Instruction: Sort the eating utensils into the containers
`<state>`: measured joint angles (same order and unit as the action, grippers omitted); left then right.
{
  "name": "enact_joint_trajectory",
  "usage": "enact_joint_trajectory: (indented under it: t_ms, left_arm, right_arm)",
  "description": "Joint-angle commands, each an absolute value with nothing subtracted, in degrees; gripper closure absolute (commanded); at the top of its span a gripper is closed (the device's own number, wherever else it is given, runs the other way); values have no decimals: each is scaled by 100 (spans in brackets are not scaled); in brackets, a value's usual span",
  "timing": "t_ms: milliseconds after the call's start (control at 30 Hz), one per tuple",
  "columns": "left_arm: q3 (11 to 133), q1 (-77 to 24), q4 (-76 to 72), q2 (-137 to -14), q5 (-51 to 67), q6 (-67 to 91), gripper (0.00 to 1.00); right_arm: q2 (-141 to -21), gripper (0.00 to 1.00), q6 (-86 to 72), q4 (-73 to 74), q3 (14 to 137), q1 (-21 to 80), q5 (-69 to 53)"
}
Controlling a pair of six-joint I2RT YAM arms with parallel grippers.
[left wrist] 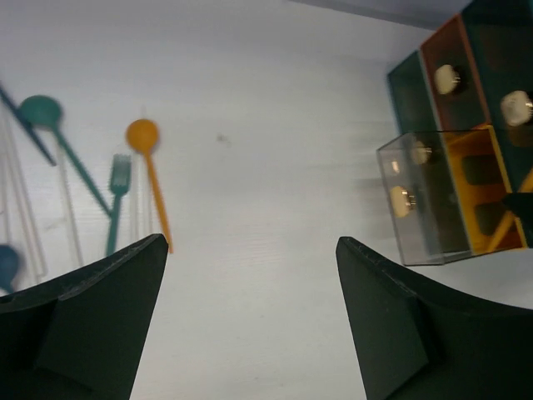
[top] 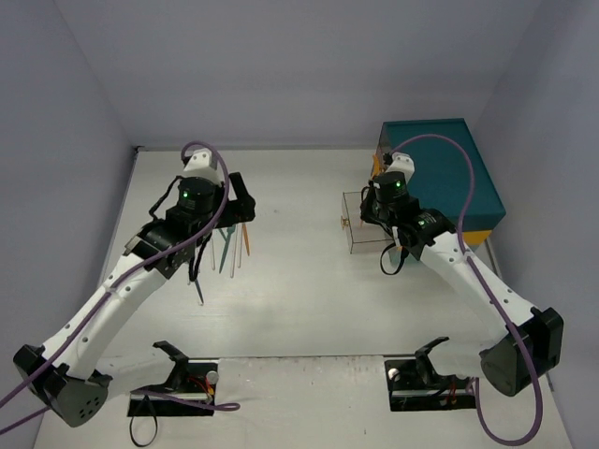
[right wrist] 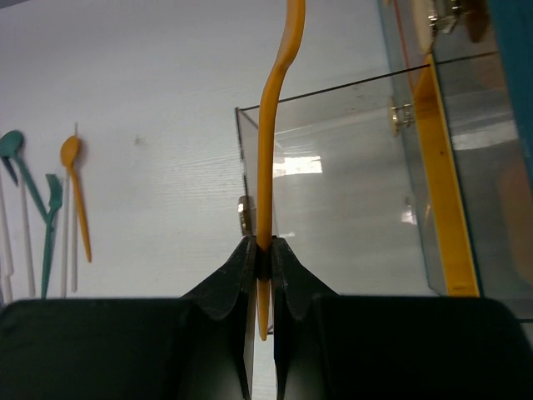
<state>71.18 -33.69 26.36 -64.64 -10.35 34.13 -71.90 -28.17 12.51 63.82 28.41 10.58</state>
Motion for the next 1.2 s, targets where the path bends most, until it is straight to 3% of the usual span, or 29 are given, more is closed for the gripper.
enact_joint_trajectory:
  t_ms: [0,800,1167]
  left_arm:
    - [6576,-3042,2905,-5940,-1029,3430,20]
    - [6108,-2765,3437,-5572,-969,3528,20]
    - [6064,-2716,3537,-5546,-939,3551,20]
  right_arm:
    - [-7420,100,-3120,1046,6358,2710,1751]
    - [-8048,100,-4553,686,6021,3123,1207]
    - [-7860,98,-4760,741,5907,3256,1773]
